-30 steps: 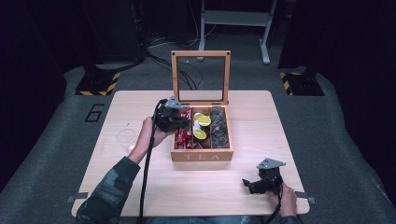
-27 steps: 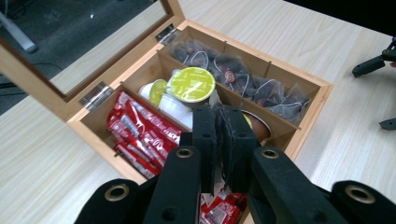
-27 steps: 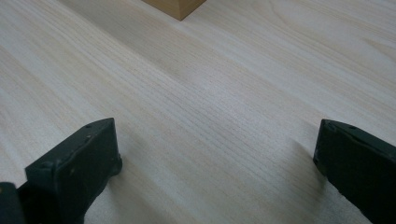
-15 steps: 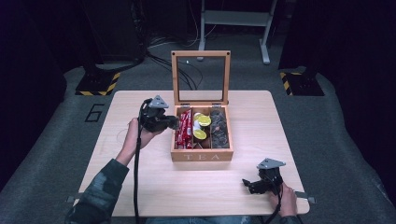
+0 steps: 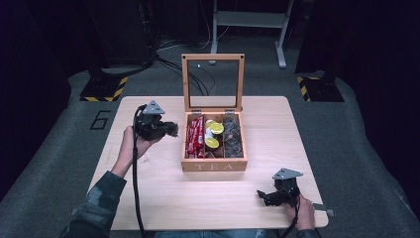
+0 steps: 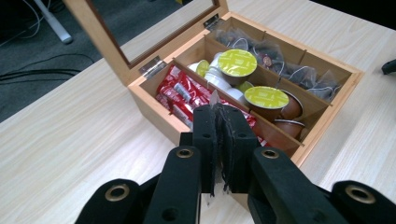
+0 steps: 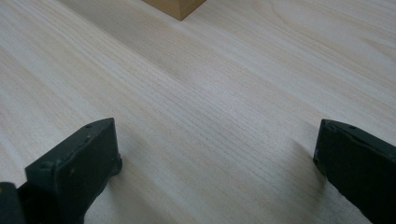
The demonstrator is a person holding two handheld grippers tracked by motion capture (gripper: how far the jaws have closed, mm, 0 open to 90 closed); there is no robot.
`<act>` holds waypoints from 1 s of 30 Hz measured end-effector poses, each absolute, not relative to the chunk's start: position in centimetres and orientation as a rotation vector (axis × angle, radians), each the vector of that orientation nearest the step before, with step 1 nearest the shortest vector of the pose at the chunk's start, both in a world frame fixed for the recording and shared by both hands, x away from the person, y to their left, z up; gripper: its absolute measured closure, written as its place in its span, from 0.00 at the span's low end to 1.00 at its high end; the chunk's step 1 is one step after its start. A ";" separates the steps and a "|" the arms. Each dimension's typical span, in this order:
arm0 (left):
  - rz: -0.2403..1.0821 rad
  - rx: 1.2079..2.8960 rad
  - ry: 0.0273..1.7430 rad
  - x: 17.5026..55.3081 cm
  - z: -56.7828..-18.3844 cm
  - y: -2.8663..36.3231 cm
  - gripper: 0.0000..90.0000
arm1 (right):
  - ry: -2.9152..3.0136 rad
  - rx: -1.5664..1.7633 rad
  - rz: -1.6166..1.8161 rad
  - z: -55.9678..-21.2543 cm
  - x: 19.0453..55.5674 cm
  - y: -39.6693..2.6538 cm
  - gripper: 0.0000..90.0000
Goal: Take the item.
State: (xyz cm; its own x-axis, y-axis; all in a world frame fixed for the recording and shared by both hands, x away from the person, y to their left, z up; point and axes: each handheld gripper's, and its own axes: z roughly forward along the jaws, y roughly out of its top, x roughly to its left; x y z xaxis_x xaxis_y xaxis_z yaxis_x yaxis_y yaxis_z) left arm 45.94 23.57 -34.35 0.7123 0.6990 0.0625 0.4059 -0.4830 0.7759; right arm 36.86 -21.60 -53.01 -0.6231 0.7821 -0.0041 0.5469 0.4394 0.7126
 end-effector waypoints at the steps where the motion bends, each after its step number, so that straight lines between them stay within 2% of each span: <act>1: 0.479 2.138 0.840 45.9 -34.3 23.8 0.94 | 2.360 1.136 0.989 -53.0 36.9 -21.6 0.00; 30: 0.557 2.079 0.966 44.6 -34.1 29.9 0.94 | 2.365 1.136 0.984 -53.0 36.9 -21.6 0.00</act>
